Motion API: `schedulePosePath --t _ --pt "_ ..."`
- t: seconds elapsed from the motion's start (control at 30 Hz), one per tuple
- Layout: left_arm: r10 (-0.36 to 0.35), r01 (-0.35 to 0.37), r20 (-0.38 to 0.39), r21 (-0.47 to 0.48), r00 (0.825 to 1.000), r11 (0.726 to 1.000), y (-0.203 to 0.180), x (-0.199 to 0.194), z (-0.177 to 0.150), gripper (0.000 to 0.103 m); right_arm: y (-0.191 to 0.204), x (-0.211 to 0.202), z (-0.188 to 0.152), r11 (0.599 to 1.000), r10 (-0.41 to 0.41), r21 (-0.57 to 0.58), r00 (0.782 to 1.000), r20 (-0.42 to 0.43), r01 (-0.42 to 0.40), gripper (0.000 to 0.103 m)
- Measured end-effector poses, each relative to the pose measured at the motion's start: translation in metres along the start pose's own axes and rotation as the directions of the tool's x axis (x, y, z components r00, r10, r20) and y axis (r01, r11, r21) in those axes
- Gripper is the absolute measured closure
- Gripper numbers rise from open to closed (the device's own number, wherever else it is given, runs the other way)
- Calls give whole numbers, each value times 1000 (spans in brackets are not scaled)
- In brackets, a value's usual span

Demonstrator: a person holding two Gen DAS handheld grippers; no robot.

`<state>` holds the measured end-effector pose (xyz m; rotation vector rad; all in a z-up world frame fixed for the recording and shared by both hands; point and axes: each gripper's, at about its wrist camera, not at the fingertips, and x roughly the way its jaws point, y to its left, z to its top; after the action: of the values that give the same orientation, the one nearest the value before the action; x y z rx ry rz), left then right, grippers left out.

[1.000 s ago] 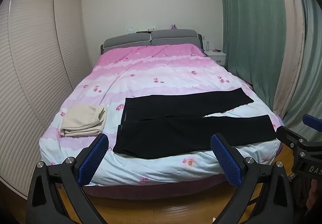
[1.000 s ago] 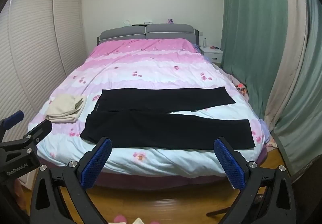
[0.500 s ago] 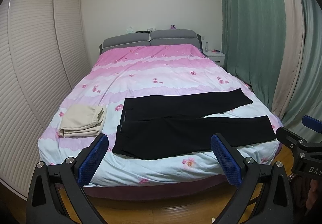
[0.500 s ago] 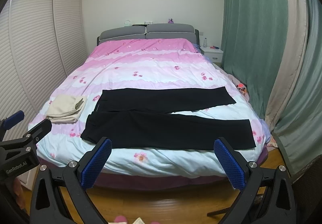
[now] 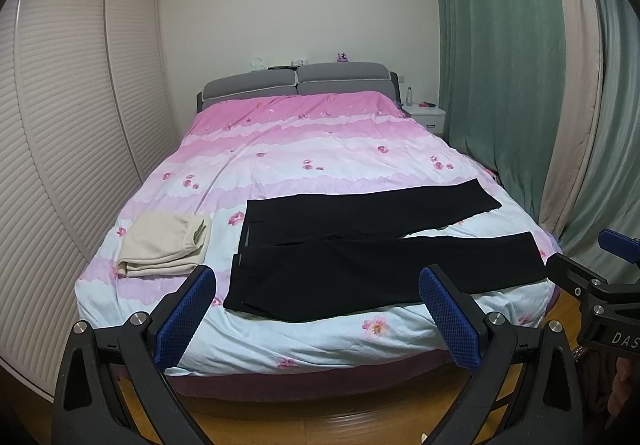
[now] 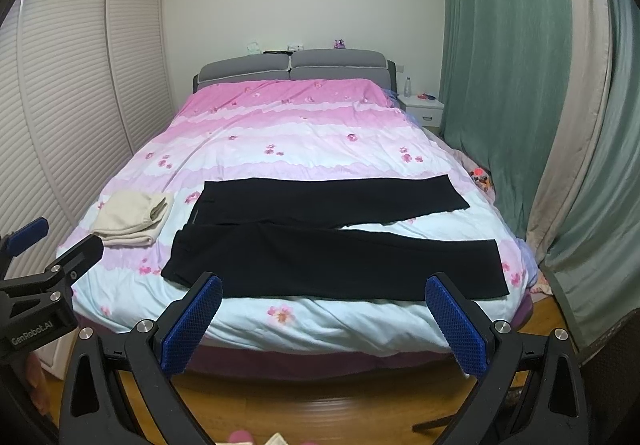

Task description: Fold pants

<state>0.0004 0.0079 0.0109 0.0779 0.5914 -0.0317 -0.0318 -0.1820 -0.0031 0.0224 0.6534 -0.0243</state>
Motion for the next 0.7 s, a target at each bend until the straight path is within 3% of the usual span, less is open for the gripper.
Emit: schedulePosePath --t 0.7 --pt "3 -3 9 0 1000 1000 5 -3 0 0 5 -4 5 1000 8 -5 1000 6 -8 0"
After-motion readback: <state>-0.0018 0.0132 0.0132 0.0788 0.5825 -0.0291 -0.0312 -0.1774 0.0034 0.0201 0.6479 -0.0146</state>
